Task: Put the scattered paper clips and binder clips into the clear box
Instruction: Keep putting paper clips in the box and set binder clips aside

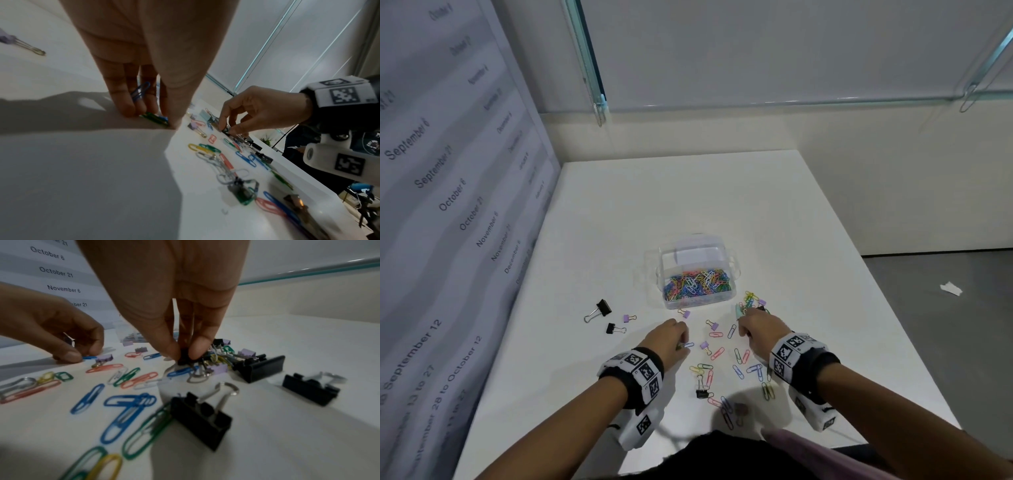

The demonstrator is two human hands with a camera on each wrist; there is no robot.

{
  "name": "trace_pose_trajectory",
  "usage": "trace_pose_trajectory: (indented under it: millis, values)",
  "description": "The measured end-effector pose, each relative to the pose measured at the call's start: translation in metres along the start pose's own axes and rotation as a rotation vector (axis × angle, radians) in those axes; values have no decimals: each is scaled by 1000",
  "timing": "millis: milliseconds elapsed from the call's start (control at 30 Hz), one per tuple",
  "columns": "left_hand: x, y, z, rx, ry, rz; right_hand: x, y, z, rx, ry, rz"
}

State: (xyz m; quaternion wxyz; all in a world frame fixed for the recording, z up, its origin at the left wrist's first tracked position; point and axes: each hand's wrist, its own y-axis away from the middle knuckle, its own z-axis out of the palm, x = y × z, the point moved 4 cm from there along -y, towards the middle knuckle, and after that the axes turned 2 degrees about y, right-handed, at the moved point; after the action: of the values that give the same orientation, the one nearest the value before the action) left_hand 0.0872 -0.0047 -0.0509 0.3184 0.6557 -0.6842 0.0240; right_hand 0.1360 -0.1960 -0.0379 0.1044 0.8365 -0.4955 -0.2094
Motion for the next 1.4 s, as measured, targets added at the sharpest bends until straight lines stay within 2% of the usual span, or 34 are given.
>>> trace_pose_trajectory:
  millis: [100,233,333,467,600,733,867,967,1033,1133,1200,1300,1400]
  values:
    - [-1,1,0,3,8,11,3,-3,-2,14,13,11]
    - [8,-3,-3,30,46,112,-9,-7,-1,28,-11,-100]
    - [19,-7,-4,53,-16,158,-17,-7,2,24,38,-136]
    - [27,-10,6,-5,-123,159,-24,0,12,-24,63,-119]
    - [26,-10,11,-35,-86,165,-24,9,11,-69,-37,-119]
    - [23,-9,9,-9,-45,148,-17,20,3,-73,-104,-149]
    - [20,-6,-6,102,47,132,-11,25,13,-154,-76,-140]
    - [6,-2,-19,203,132,39,-13,22,20,-181,-62,-127]
    - [-7,-1,-20,216,148,-26,-18,18,21,-151,-125,-112]
    - [-19,2,-17,195,151,-80,-25,12,19,-99,-251,-62]
    - [-19,5,-16,177,164,-64,-30,5,17,-88,-289,-44]
    - [-12,11,-10,91,121,-10,-39,-2,15,-88,-289,-41]
    - [-8,14,-2,1,72,-17,-46,-4,15,-69,-279,-69]
